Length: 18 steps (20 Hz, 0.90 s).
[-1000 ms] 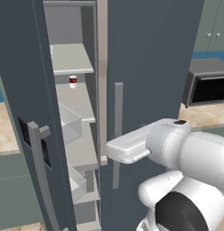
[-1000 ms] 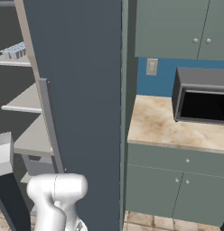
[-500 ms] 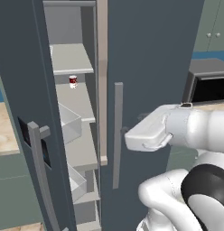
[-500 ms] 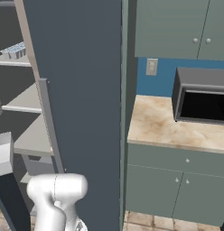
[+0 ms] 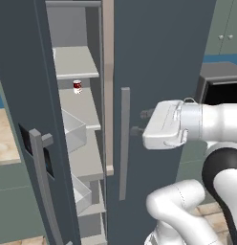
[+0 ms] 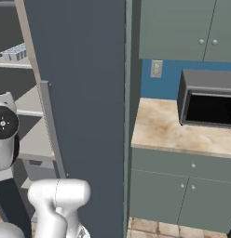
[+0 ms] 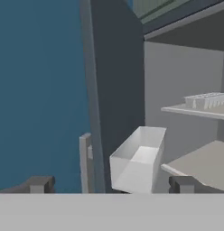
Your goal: Open the freezer door, pick up the ice cube tray from the freezer, and place it on the dining counter.
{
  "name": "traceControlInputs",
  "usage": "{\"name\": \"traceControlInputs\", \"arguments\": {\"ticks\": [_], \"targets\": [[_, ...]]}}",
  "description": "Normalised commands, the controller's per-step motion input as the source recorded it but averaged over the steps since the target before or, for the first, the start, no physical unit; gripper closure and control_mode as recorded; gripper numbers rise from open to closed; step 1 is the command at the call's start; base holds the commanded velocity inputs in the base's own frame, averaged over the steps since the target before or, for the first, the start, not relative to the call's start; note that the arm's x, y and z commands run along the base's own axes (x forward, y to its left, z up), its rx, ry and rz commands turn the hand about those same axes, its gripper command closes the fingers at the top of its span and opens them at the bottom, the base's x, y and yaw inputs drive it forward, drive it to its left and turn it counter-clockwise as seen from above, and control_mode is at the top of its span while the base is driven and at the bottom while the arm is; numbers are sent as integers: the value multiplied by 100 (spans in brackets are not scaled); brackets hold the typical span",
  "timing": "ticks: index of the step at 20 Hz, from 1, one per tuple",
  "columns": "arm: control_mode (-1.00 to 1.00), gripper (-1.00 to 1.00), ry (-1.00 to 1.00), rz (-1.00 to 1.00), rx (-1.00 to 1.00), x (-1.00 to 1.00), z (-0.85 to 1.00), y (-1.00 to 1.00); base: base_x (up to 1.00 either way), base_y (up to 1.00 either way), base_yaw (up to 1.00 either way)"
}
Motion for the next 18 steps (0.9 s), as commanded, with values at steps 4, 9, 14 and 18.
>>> {"name": "traceControlInputs", "arguments": {"ticks": [4,9,14,18], "targets": [[-100,-100,-17,10,0,7,0,16,0,0,0],[-100,-100,-17,3,0,3,4,23,0,0,0],[-100,-100,-1,0,4,0,24,17,0,0,0],[-100,-100,0,2,5,12,16,6,0,0,0]]}}
